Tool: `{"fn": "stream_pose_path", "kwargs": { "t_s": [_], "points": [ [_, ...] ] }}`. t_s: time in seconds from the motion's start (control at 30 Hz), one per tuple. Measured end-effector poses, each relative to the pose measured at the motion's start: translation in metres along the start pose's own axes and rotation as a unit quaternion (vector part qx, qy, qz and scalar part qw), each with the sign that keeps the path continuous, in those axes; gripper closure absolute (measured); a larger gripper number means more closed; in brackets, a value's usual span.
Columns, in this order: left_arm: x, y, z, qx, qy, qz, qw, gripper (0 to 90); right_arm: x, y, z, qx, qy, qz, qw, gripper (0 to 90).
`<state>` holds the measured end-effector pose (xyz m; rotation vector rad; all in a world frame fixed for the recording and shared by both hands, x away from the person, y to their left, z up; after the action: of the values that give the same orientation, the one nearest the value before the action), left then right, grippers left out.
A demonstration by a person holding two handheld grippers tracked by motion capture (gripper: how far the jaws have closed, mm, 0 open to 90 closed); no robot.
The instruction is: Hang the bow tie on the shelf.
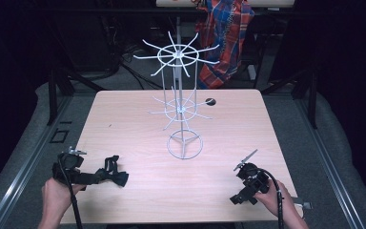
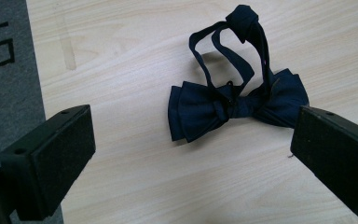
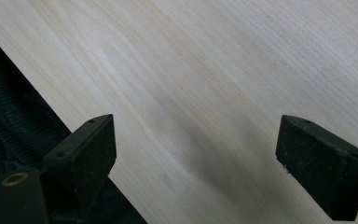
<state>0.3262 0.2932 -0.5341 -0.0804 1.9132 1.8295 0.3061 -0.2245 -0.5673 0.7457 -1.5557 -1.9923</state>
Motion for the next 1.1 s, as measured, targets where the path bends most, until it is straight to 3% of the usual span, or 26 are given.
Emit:
{"fn": "stream_pose_path", "kwargs": {
  "t_s": [0.13, 0.57, 0.77, 0.9, 1.1],
  "points": [
    [0.0008, -0.0016, 0.0019, 0.003, 0.006, 0.007, 1.0000, 0.1, 0.0001, 0.0007, -0.0013, 0.000, 0.009, 0.012, 0.9999, 11.8],
    [0.0016, -0.0050, 0.0027, -0.002, 0.014, 0.018, 0.9997, 0.2, -0.0003, -0.0001, -0.0008, 0.003, 0.003, 0.005, 1.0000, 11.8],
    [-0.0001, -0.0068, -0.0012, -0.003, 0.007, 0.020, 0.9998, 0.2, -0.0002, -0.0004, 0.0003, -0.001, -0.004, 0.000, 1.0000, 11.8],
    [-0.0015, -0.0090, -0.0015, -0.002, 0.009, 0.021, 0.9997, 0.2, -0.0005, 0.0012, -0.0009, 0.005, 0.010, 0.010, 0.9999, 11.8],
    [-0.0044, -0.0101, -0.0032, 0.001, 0.007, 0.018, 0.9998, 0.2, -0.0011, -0.0005, -0.0001, 0.000, 0.000, 0.004, 1.0000, 11.8]
  ]
}}
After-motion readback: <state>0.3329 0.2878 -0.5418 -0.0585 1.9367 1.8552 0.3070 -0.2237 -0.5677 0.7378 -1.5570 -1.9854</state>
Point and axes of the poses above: each handheld gripper's, and its own axes: y roughly backward along the jaws, x roughly out of its underside, z roughly to its left, the point moved 4 cm from there along -y, roughly forward along the jaws, and after that the axes turned 7 degrees about z, right-handed, at the moved point
